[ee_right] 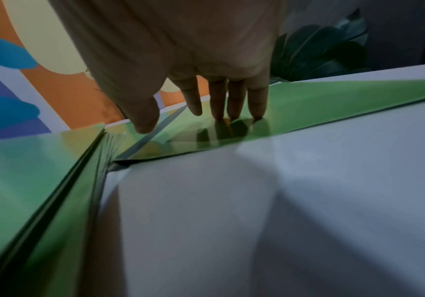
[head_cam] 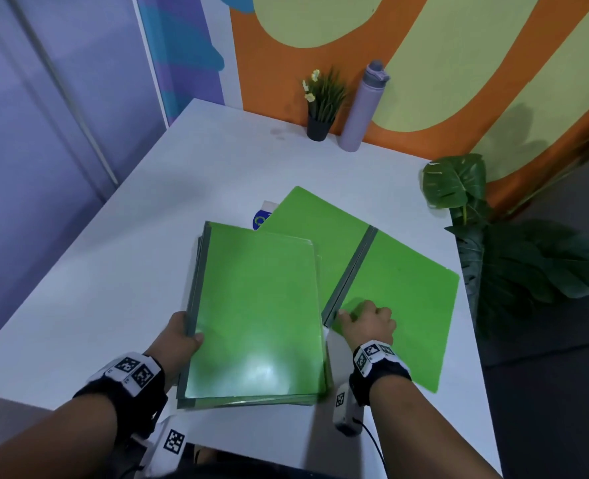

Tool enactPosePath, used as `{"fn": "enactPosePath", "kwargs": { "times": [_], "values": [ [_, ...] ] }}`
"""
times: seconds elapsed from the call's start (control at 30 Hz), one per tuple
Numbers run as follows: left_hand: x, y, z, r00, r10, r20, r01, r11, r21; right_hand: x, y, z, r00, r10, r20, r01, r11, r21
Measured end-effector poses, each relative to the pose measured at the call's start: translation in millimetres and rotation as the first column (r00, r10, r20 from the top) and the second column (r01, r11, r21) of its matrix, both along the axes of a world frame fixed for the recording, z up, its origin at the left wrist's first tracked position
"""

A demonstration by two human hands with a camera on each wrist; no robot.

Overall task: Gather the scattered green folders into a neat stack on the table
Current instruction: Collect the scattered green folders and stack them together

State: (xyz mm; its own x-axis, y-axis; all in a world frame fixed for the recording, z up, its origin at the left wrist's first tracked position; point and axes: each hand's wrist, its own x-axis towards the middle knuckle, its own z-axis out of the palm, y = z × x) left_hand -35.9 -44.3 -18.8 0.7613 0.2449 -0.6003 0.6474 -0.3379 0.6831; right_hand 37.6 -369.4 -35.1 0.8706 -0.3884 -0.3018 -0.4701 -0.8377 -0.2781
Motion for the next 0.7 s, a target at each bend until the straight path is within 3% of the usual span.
{"fn": "enactPosePath", "kwargs": {
  "times": [0.13,0.23,0.47,0.57,0.7],
  "values": [
    [2,3,5,0.998,0.054,0.046,-0.052,0.998,-0.047,11,10,-4,0.991,0.019,-0.136,-0.029,0.997,-0.073],
    [6,6,10,0.993,0.116,0.036,-0.114,0.992,-0.055,21,1,-4,0.994,-0.016,-0.111,0.009,0.998,-0.060],
    [12,16,-24,0.989,0.103,-0.103,-0.111,0.991,-0.076,12,-13,0,0.970,0.218,-0.110,-0.237,0.948,-0.210],
    [13,3,-7,0.986,0.153,-0.070,-0.159,0.984,-0.081,12,-22,16,0.975,0.222,-0.001,-0.219,0.963,-0.160],
    [19,6,-3,0.975,0.215,-0.054,-0.219,0.972,-0.083,20,-41,59,0.965,0.072,0.253,-0.037,0.990,-0.137]
  ]
}}
